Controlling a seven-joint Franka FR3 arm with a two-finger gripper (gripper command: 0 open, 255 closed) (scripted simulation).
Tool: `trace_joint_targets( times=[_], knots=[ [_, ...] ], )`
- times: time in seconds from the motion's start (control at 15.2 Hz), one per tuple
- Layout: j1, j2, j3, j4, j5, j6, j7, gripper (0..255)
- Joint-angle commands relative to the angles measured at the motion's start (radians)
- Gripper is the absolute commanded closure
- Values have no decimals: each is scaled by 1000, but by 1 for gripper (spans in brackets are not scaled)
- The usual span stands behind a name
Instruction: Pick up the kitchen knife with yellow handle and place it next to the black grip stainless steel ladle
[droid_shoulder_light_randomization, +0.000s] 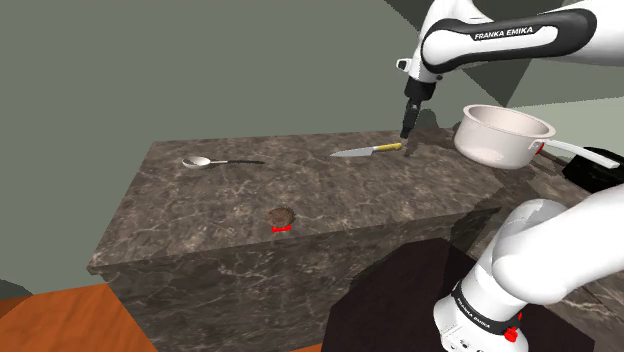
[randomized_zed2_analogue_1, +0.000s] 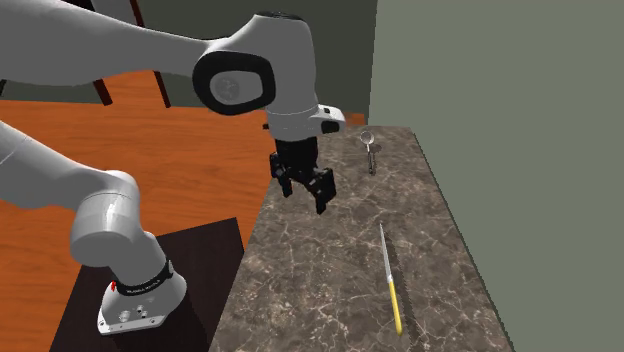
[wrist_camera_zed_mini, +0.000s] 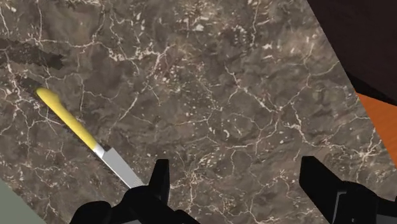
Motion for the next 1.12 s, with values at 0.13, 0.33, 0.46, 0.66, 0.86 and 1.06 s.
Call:
trace_joint_targets(
  times=[0.13, 0.33, 0.46, 0.66, 0.86, 1.06],
  knots=[
    [36, 141, -96, 48, 19, 87, -186, 0],
    [64, 266, -160, 107, 66, 142, -332, 0],
    [79, 357, -195, 153, 112, 173, -435, 0],
    [88, 501, -230, 233, 201, 206, -595, 0],
    [70, 648, -235, 326, 298, 221, -751, 0],
    [30, 789, -211, 432, 381, 220, -888, 0]
  ],
)
